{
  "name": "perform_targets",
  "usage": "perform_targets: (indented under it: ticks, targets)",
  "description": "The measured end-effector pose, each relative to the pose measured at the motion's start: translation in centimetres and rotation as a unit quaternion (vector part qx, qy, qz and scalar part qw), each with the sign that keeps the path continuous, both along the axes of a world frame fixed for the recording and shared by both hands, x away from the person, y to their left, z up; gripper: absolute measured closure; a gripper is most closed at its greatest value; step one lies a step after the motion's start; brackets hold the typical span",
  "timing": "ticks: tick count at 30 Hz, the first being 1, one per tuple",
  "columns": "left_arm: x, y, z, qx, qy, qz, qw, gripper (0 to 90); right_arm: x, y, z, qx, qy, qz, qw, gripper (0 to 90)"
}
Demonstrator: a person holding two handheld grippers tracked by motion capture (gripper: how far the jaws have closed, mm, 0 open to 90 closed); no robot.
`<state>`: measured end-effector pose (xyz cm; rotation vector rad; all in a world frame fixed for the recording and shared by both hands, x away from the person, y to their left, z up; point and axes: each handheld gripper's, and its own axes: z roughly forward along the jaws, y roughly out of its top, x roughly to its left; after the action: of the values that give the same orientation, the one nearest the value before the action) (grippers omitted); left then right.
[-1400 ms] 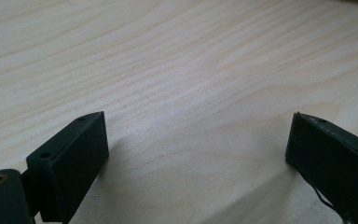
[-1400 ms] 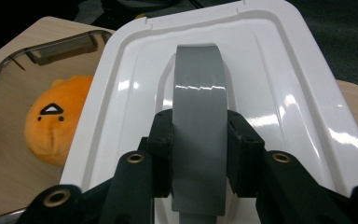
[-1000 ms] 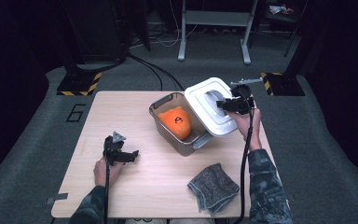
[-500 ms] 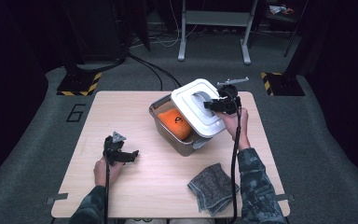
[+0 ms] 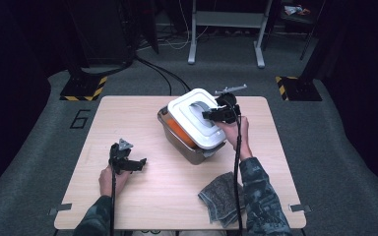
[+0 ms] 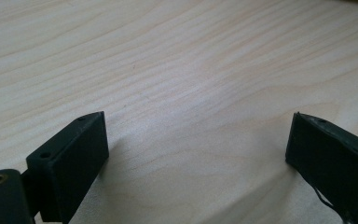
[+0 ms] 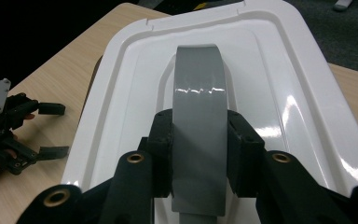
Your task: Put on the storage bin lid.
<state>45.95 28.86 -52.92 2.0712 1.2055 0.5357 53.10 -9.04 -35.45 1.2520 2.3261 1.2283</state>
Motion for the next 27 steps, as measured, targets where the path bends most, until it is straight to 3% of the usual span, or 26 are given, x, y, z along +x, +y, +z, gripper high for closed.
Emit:
perform_targets:
  ticks: [27]
  targets:
    - [0.0, 0.0, 0.0, 0.0, 0.0, 0.0, 1.0, 5.3, 0.6, 3.5, -2.5, -0.002, 0.034, 0.01, 0.9994, 66.5]
